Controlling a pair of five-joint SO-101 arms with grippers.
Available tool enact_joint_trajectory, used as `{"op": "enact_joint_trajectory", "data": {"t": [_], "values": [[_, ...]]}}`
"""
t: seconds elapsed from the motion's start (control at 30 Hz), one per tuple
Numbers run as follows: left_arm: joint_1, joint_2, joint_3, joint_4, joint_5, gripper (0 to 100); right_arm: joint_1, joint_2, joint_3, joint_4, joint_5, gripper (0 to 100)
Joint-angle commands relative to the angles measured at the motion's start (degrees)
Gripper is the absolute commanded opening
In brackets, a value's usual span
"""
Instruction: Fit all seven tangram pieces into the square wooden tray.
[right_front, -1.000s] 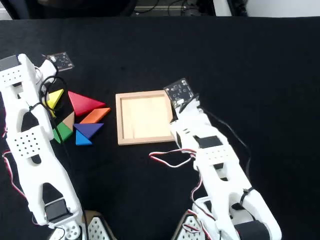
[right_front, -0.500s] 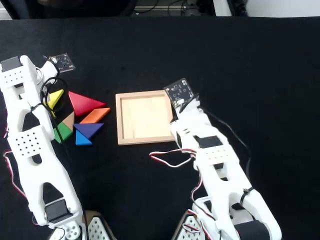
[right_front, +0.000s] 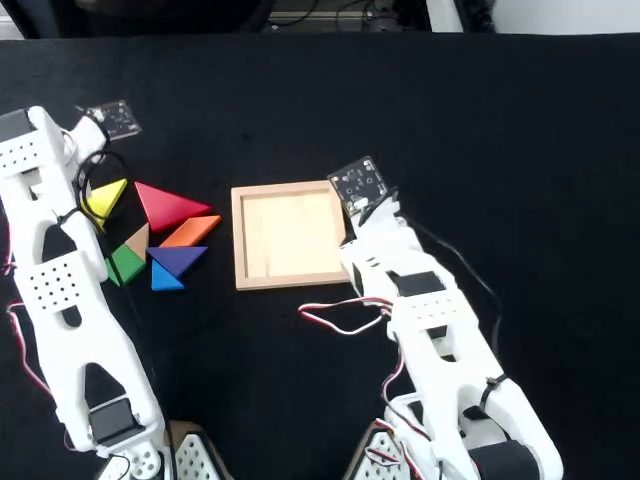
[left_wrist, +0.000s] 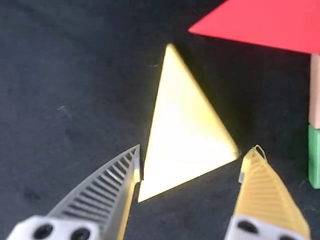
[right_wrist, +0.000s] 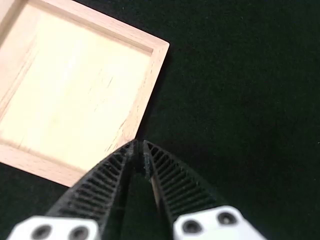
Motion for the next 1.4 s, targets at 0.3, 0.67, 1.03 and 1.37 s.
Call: {"op": "enact_joint_trajectory", "data": {"t": [0.3,0.67,1.03,1.37], "values": [[1.63,-0.26,-3.38,-4.31,-19.16,32,-0.7,0.13,0.4,-1.14,2.37,1.1],[1.27,2.64,0.92,3.25,-22.77,31,-0.7,0.13,0.48,-1.14,4.92,1.1],[0.4,2.99,1.19,5.63,-22.68,31,-0.7,0.13,0.48,-1.14,4.92,1.1],[-0.13,3.08,4.09,5.36,-22.86,13,-0.7,0.13,0.48,-1.14,4.92,1.1]]}}
